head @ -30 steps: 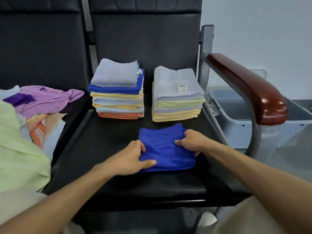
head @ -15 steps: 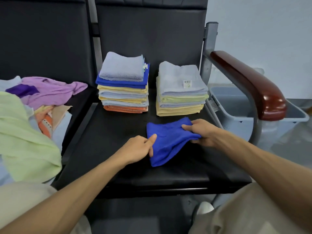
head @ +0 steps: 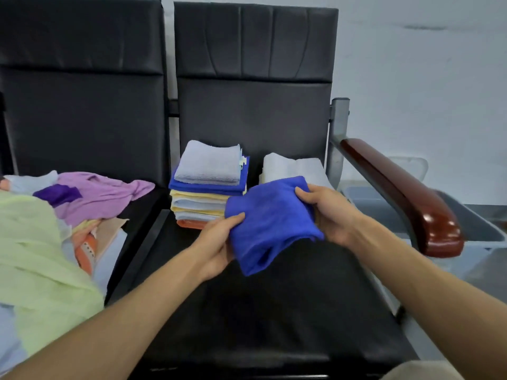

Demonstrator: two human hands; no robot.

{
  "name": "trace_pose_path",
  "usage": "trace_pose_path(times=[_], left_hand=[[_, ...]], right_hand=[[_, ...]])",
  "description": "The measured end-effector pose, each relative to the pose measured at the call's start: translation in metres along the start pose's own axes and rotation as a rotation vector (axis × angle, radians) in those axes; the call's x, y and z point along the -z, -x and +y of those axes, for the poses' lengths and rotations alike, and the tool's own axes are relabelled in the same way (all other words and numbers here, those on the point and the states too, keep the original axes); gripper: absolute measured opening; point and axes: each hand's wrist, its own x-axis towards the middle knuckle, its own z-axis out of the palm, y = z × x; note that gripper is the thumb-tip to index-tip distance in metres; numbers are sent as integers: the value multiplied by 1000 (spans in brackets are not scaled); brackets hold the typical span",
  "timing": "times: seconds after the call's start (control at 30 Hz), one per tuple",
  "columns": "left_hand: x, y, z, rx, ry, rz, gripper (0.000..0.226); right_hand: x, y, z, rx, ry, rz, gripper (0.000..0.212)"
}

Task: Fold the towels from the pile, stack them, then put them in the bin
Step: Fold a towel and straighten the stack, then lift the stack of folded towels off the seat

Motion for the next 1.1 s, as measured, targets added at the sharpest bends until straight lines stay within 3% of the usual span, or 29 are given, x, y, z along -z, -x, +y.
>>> trace_pose_path(times=[0.1,0.2,0.33,0.43,0.53,0.6,0.67,0.77,0.97,1.1], left_hand=[[-16,-22,34,-140,-298,62,23],[-41,-53,60,-231,-551,49,22],[-79,-102,93,-353,-628,60,13],[-96,-132,103,-381,-662,8,25],[-90,-169,88,-341,-750,-36,64],[-80,-190,67,-319,-853,-53,84],[-72,-201,49,-328,-983,-56,76],[-72,-200,37,-348,-1030,19,51],[-67,-159,52,-259,-1080,85,69],[-58,-101,82,-242,-1005,28,57]], right_hand=[[17,-17,-15,25,257,151,23],[34,-43,-31,76,366,220,25],[54,-81,-64,248,448,312,25],[66,-104,-78,371,544,369,21],[82,-134,-62,289,667,452,21],[93,-149,-39,110,833,454,28],[96,-152,-23,-20,914,440,30],[97,-151,-17,32,950,467,37],[81,-116,-21,40,1144,443,46],[58,-74,-28,77,1260,442,44]])
